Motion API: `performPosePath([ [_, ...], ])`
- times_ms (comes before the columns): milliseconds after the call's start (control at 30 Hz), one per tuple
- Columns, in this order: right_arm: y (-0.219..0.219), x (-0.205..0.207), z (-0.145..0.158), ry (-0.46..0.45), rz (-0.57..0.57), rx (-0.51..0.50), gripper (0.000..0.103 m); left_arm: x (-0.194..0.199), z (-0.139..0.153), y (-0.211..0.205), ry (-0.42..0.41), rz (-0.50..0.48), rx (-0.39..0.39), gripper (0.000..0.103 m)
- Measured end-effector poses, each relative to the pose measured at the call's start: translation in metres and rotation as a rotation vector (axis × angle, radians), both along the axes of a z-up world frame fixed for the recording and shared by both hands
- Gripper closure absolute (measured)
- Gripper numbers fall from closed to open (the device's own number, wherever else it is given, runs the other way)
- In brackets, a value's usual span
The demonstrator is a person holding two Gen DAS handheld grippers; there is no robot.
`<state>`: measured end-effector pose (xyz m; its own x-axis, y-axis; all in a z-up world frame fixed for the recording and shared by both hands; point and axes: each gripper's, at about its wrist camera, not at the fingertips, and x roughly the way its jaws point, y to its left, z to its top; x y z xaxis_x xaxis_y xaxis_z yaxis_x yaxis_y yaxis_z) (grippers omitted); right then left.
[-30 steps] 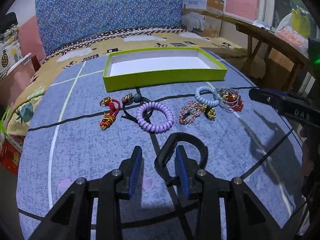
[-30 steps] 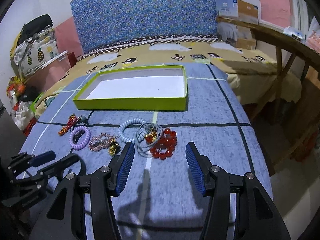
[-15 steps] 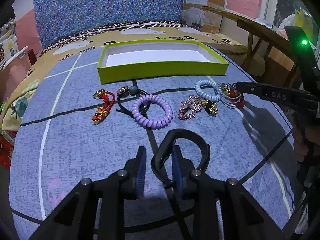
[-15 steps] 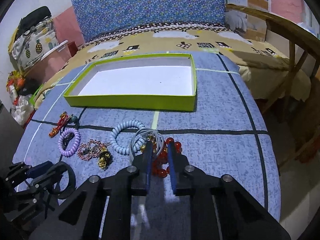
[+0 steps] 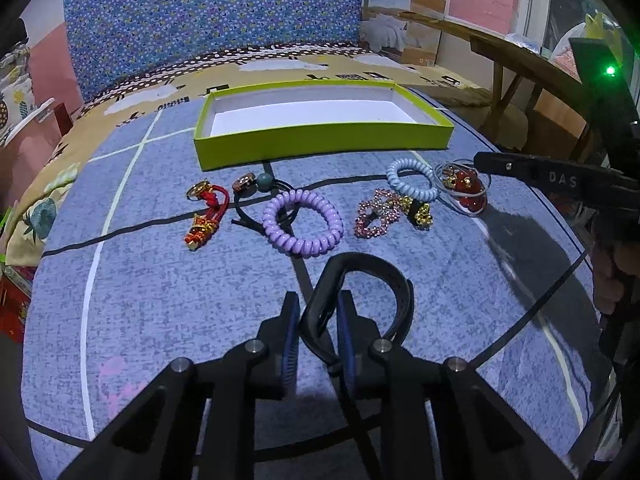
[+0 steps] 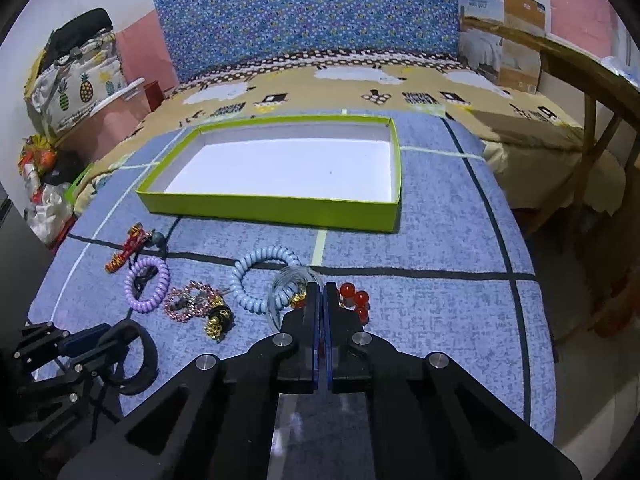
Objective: Organize jewelry
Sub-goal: 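Grasp the black watch band with the left tool while the right grasps the silver bracelet, then carry the black band into the green box while the right tool drops the silver bracelet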
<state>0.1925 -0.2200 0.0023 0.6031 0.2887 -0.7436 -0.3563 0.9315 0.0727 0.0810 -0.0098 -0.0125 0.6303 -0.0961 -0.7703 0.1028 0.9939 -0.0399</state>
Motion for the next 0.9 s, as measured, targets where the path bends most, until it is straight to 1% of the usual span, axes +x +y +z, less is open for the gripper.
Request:
performPosePath([
  [167, -0.001, -0.005, 0.010, -0.025, 0.005, 0.016, 0.102, -0.004, 0.003, 0.003, -0.012, 0.000, -0.004, 0.090],
  [533, -0.001, -0.019, 0.036, -0.078, 0.032, 0.075, 0.102, -0.010, 0.026, 0.010, -0.074, -0.006, -0.036, 0.090],
  [600, -0.001, -0.018, 0.040, -0.083, 0.036, 0.089, 0.102, -0.006, 0.030, 0.012, -0.080, -0.005, -0.039, 0.090],
  [767, 0.002, -0.006, 0.050, -0.103, 0.051, 0.119, 0.102, 0.014, 0.044, 0.017, -0.115, 0.001, -0.003, 0.090],
  [900, 0.005, 0.015, 0.055, -0.115, 0.055, 0.133, 0.102, 0.037, 0.053, 0.022, -0.145, 0.006, 0.021, 0.090],
])
